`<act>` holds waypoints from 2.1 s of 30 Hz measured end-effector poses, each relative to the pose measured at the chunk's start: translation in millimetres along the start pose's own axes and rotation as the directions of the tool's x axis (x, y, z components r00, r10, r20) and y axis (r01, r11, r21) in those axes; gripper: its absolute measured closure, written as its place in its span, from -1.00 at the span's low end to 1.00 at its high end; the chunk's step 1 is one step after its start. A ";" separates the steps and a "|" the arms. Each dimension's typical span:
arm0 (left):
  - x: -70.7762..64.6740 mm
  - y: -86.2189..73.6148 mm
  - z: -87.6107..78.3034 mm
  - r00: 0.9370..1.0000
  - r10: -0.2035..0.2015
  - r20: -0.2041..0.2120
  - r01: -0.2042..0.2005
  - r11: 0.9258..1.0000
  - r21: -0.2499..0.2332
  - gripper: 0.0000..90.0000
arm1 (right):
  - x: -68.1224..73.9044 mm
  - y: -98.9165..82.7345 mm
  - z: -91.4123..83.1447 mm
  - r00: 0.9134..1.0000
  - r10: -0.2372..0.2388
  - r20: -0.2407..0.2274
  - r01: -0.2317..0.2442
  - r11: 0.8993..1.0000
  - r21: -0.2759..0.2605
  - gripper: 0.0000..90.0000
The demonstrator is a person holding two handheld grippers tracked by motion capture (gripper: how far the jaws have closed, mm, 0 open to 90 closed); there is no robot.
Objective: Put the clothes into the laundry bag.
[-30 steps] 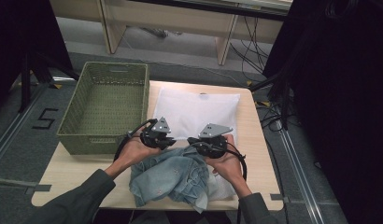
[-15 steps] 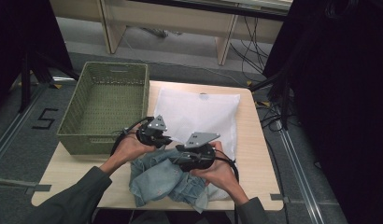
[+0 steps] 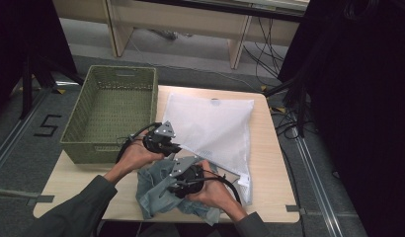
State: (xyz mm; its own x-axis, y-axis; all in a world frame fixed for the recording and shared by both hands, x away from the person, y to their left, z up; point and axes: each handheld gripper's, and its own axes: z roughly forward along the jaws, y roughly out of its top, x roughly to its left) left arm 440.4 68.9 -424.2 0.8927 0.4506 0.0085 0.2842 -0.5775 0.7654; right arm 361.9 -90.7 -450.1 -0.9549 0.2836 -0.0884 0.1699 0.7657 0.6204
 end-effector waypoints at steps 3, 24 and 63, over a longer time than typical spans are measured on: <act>0.2 0.2 -2.6 0.999 0.035 0.003 -0.035 0.999 0.010 0.95 | -2.4 -4.3 -6.4 1.000 0.015 0.020 -0.016 1.000 0.014 0.81; -2.8 3.2 -14.7 0.999 0.034 0.004 -0.034 0.999 -0.010 0.95 | -66.9 -72.5 -40.7 0.922 0.237 0.307 -0.271 0.960 0.073 0.83; -1.5 7.0 -16.6 1.000 0.002 0.020 -0.001 1.000 -0.026 0.94 | 3.1 -9.3 -8.1 0.981 -0.012 0.195 -0.017 0.990 0.141 0.68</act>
State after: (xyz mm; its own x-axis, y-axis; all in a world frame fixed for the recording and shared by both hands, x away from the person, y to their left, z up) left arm 435.3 75.5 -408.2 0.8998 0.4362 -0.0030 0.2740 -0.5599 0.7819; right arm 355.4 -101.7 -449.9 -0.8908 0.3820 -0.2460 0.2184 0.8348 0.5055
